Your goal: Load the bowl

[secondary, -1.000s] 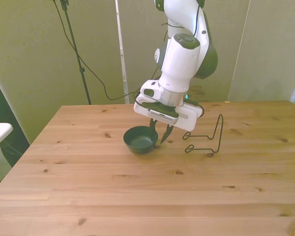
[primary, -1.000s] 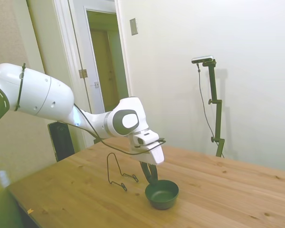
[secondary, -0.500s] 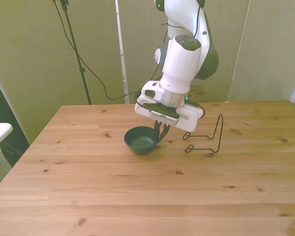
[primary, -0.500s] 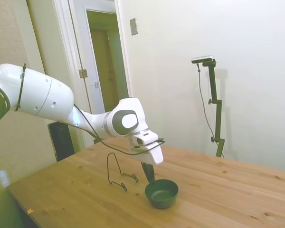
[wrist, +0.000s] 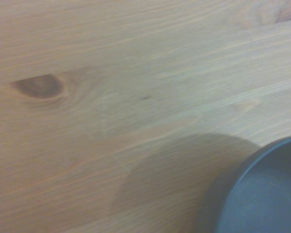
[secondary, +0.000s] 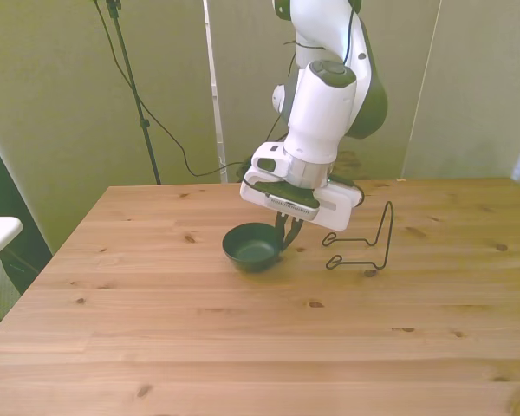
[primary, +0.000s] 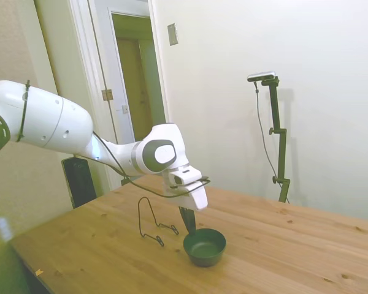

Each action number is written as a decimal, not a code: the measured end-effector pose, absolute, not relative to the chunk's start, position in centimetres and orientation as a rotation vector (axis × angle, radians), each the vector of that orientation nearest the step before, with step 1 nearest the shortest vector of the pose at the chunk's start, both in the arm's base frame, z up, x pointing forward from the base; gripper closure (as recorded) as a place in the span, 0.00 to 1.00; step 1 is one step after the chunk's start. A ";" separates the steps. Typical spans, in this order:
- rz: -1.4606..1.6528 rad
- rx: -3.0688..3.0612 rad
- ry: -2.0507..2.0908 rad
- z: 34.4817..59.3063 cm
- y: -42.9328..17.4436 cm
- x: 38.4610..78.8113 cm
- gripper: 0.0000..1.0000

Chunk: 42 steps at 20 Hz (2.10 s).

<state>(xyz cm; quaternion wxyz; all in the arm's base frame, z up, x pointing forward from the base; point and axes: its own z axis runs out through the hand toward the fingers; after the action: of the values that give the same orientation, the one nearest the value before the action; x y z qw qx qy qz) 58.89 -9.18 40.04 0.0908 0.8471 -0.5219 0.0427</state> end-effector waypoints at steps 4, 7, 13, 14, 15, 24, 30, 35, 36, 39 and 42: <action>0.137 2.643 -1.521 46.2 -5.8 55.7 1.00; 0.117 2.796 -1.480 51.6 -3.9 52.1 1.00; -0.110 3.122 -1.405 55.4 -5.9 50.7 1.00; -0.160 3.156 -1.393 55.2 -6.4 51.1 1.00; -0.205 3.186 -1.382 55.0 -6.7 51.7 1.00; -0.397 3.332 -1.541 52.8 -8.5 54.7 1.00; -0.554 3.369 -1.671 50.6 -9.1 55.4 1.00; -0.600 3.385 -1.644 50.0 -8.8 55.6 1.00; -0.591 3.393 -1.629 50.0 -8.8 55.7 1.00; -0.606 3.433 -1.569 49.3 -8.8 56.3 1.00; -0.703 3.453 -1.567 47.6 -8.9 57.2 1.00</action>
<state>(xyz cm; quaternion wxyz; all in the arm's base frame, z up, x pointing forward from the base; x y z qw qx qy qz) 57.21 -8.86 47.61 -0.3501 0.8387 -0.3806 -0.1708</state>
